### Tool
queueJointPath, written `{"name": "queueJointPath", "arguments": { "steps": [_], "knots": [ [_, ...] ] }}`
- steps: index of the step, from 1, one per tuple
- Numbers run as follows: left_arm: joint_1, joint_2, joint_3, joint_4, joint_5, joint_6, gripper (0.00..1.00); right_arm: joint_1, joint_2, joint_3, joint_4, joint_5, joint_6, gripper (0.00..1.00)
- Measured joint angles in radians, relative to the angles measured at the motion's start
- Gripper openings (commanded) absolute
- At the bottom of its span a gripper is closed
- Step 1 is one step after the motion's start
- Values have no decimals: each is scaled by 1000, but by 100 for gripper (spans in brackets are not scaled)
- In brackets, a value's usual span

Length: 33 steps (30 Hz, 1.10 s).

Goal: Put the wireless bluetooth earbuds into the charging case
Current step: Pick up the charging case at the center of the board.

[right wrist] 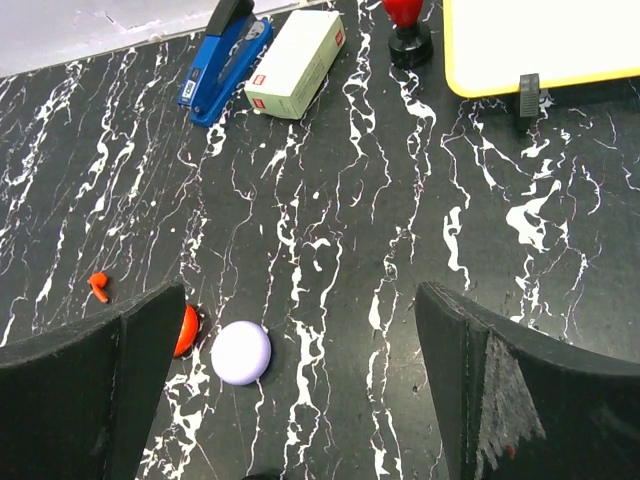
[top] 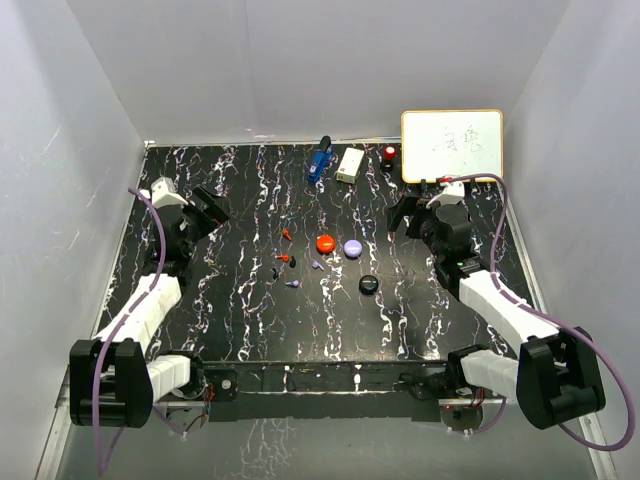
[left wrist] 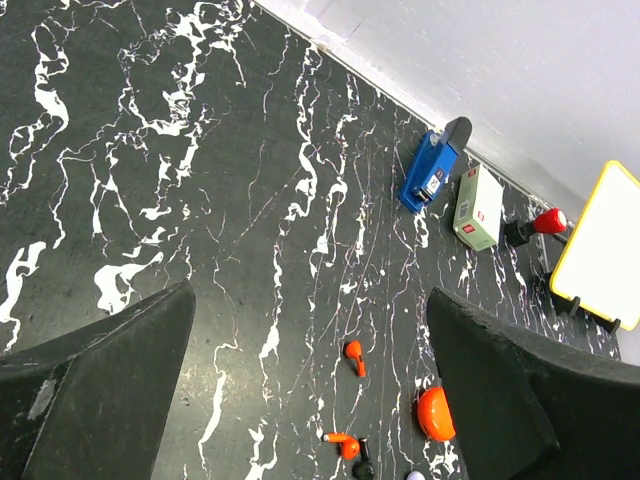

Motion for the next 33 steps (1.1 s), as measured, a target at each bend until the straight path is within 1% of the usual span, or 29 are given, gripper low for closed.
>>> {"name": "queueJointPath", "arguments": {
  "steps": [5,11,15,17,21,24,30,33],
  "knots": [
    [0,-13,0,1,23,12,99,0,18,6,-16,-10,-4,98],
    [0,-10,5,-2,84,7,99,0,39,24,-47,-27,-14,98],
    [-5,28,40,-7,147,17,99,6,61,51,-82,-52,-17,98],
    [-24,60,78,-27,159,37,99,19,75,70,-100,-58,-21,98],
    [-143,94,148,-82,126,99,99,73,125,116,-129,-66,-37,98],
    [-210,98,179,-108,118,116,98,126,174,152,-149,-66,-47,98],
    [-220,120,200,-150,111,118,97,249,354,293,-214,-45,-89,97],
    [-220,125,201,-176,111,117,97,304,426,338,-235,-24,-106,97]
  ]
}}
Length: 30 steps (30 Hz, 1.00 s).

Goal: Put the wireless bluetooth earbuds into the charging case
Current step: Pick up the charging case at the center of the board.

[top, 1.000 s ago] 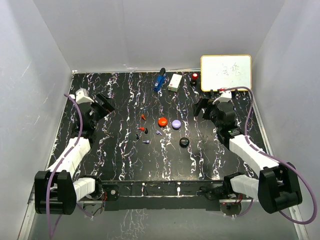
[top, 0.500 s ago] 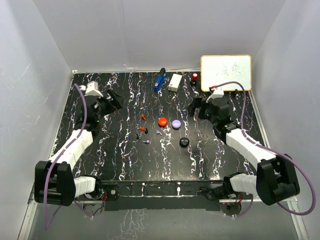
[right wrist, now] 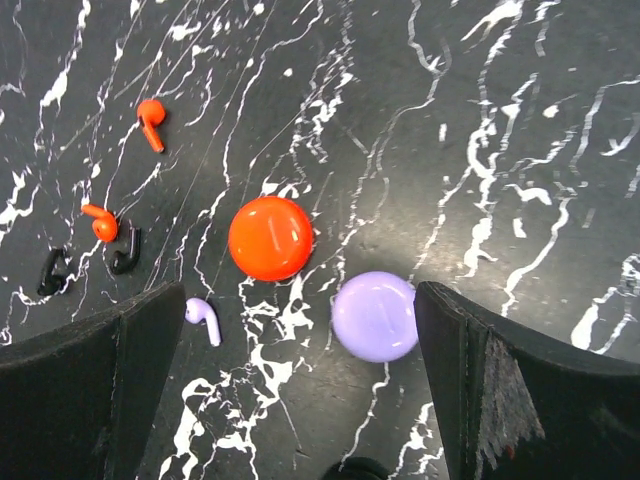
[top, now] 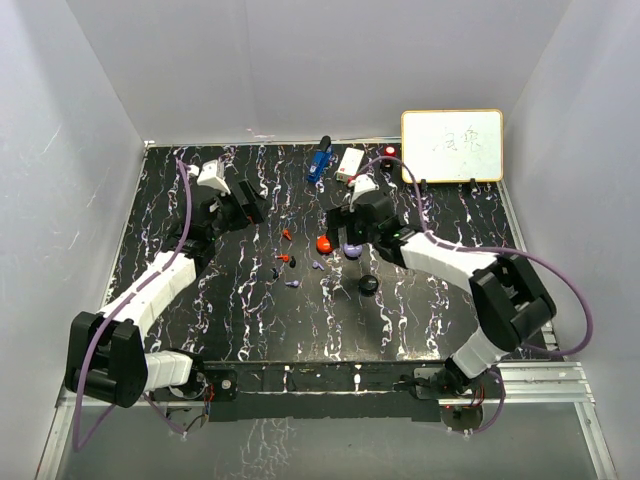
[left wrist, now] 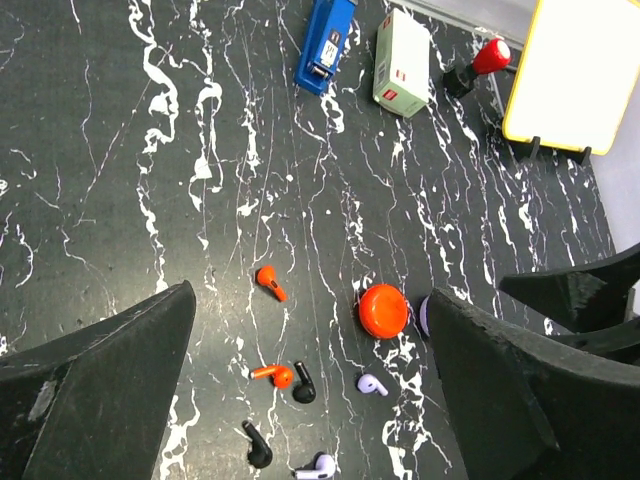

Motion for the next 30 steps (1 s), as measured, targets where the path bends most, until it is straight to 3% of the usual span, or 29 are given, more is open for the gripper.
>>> {"name": "queueJointPath", "arguments": {
  "steps": [10,17,30],
  "knots": [
    [0,-16,0,-66,-26,8,97,139,187,129,-50,137,-54,96],
    [0,-28,-2,-80,-25,8,96,168,303,188,-74,191,-80,88],
    [0,-28,-5,-87,-25,7,97,168,362,228,-105,210,-96,71]
  ]
}}
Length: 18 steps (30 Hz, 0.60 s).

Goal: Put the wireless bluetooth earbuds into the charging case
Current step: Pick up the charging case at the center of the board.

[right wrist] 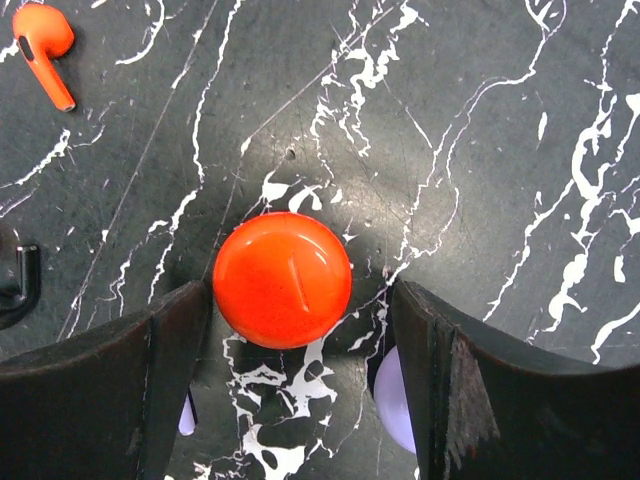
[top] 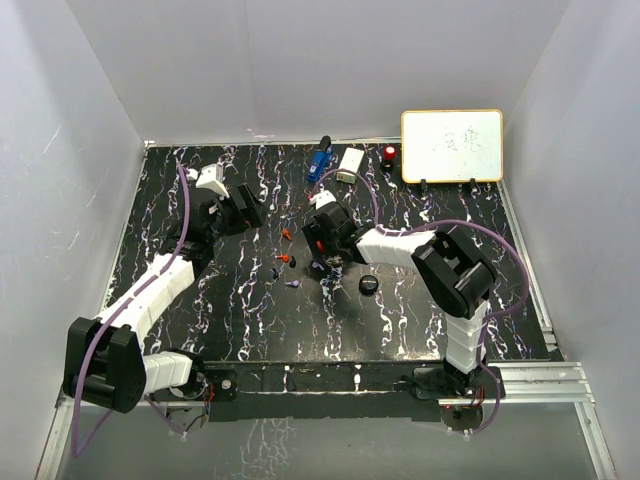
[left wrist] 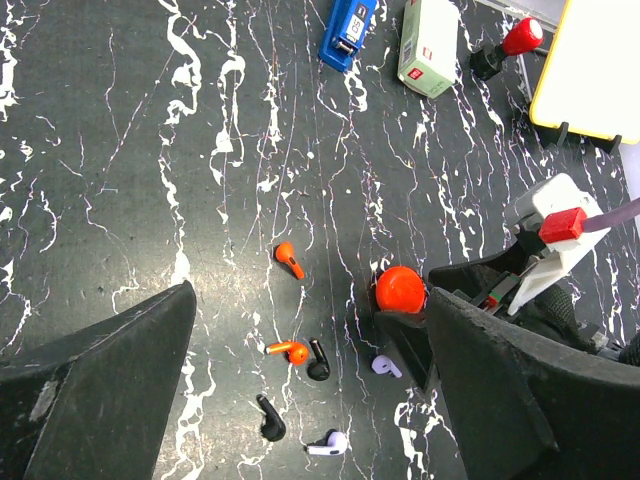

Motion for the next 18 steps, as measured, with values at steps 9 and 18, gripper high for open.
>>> {"name": "queueJointPath", "arguments": {
  "steps": [9,18],
  "knots": [
    [0,0,-1,0,0,-2,97,0,8,11,-18,6,-16,58],
    [0,1,-2,0,14,-3,96,0,14,16,-18,4,-23,38]
  ]
}}
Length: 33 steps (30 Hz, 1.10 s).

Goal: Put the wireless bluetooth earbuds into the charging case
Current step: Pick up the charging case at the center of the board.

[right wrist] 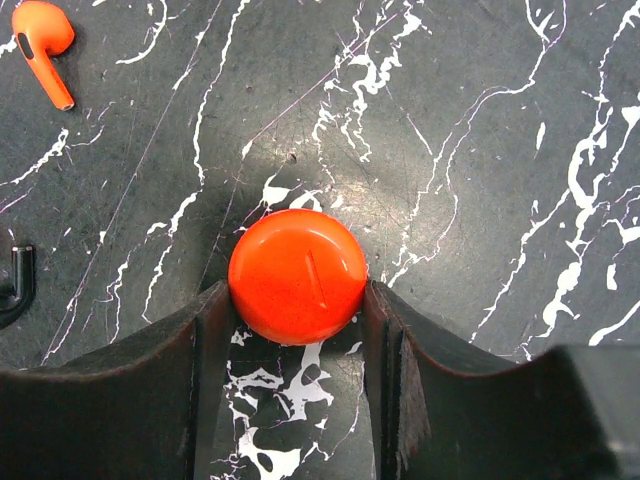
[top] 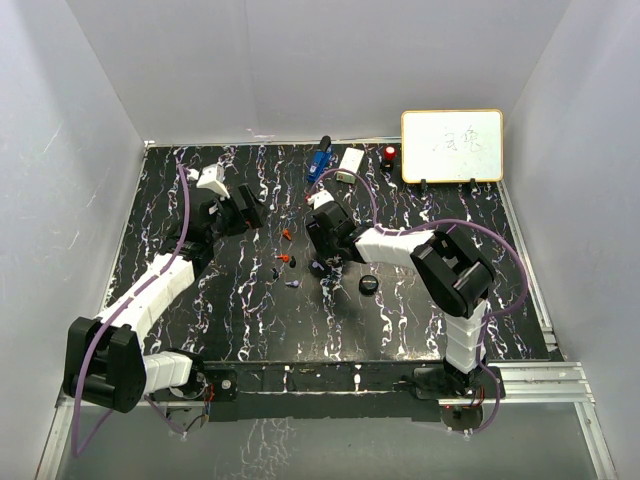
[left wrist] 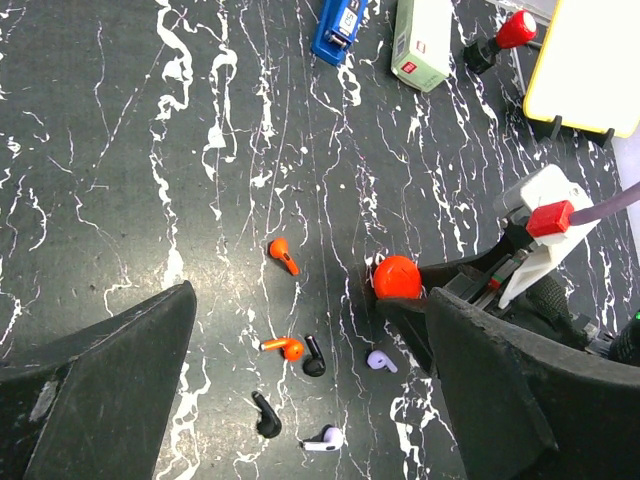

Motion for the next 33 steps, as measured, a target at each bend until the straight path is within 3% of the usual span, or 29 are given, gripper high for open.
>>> {"name": "queueJointPath", "arguments": {
  "steps": [9,23,33],
  "knots": [
    [0,24,-30,74,112,-51,88,0,-32,-55,64,-23,0,37],
    [-8,180,-194,464,335,-325,82,0,-377,-288,323,-125,66,37],
    [-106,328,-186,652,362,-433,70,0,-385,-304,360,-175,81,36]
  ]
}}
